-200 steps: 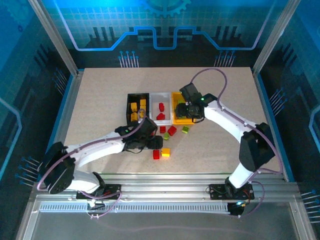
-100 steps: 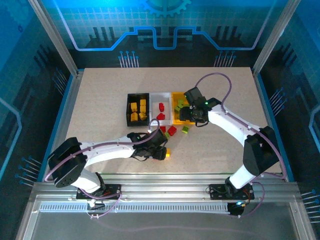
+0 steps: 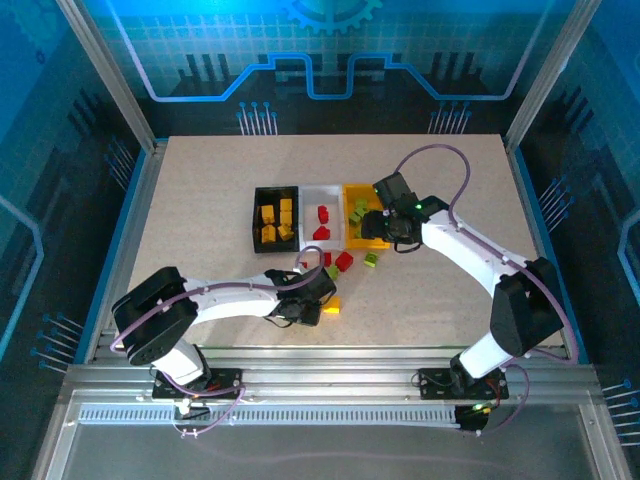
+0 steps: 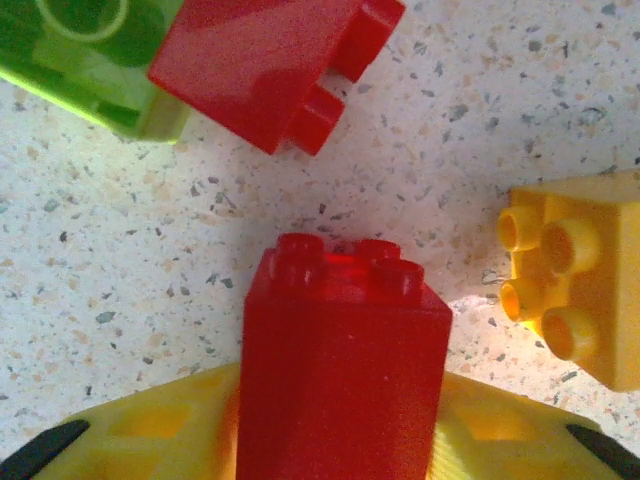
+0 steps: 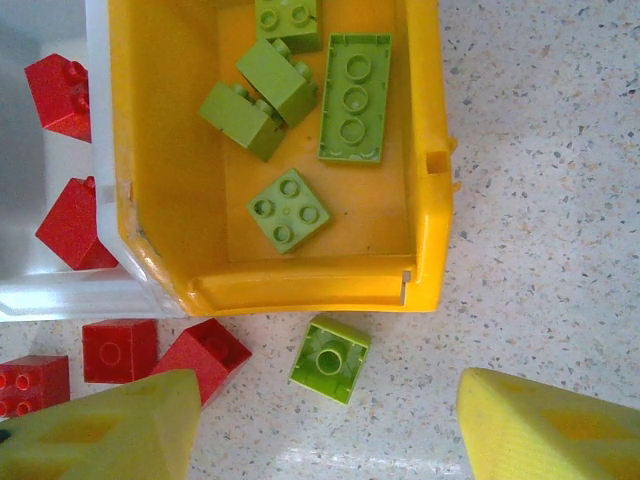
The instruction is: Sort the legos into containers by color
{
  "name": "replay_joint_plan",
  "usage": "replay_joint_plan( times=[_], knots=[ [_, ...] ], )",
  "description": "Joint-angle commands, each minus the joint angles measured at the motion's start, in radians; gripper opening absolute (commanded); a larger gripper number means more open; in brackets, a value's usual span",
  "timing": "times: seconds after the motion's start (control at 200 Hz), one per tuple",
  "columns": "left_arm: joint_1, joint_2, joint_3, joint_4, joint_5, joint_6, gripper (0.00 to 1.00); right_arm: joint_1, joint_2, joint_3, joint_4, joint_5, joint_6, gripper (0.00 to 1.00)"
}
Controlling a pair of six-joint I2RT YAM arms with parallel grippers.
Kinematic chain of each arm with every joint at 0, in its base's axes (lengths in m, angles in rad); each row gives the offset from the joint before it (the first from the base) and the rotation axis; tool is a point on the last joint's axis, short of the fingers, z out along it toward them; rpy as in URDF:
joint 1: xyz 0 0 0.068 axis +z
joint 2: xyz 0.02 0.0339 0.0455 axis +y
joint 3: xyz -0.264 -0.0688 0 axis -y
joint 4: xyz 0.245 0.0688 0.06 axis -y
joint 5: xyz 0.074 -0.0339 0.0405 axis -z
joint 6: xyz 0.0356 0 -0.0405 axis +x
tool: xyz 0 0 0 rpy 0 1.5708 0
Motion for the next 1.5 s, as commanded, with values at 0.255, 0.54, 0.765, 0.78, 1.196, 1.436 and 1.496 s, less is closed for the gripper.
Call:
replay_joint_plan(
  times=[0.255, 0.54, 0.765, 0.78, 1.196, 1.436, 1.496],
  knots=[
    [0.010, 0.014, -0.018, 0.028, -0.081, 0.007, 0.68, -0.012, -0.026, -0.019, 0.010, -0.012, 0.014, 0.70],
    [0.018, -0.018, -0.030, 0.074, -0.125, 0.042, 0.35, -0.012, -0.035, -0.027, 0.007, -0.011, 0.013, 0.70],
    [0.028, -0.261, -0.042, -0.015, -0.114, -0.009, 0.27, -0.011, -0.062, -0.054, 0.017, -0.019, 0.018, 0.70],
    [0.036, -0.277, -0.033, -0.024, -0.110, -0.009, 0.27, -0.011, -0.064, -0.058, 0.019, -0.021, 0.019, 0.70],
    [0.316, 0.067, 0.522, -0.069, -0.019, 0.209, 0.28, -0.001, -0.120, -0.156, 0.015, -0.027, 0.035, 0.69],
    [0.384, 0.329, 0.764, -0.105, -0.044, 0.233, 0.28, 0.008, -0.202, -0.210, -0.012, -0.022, 0.033, 0.70],
    [0.395, 0.367, 0.795, -0.111, -0.042, 0.232, 0.30, 0.008, -0.221, -0.221, -0.018, -0.026, 0.033, 0.70]
  ],
)
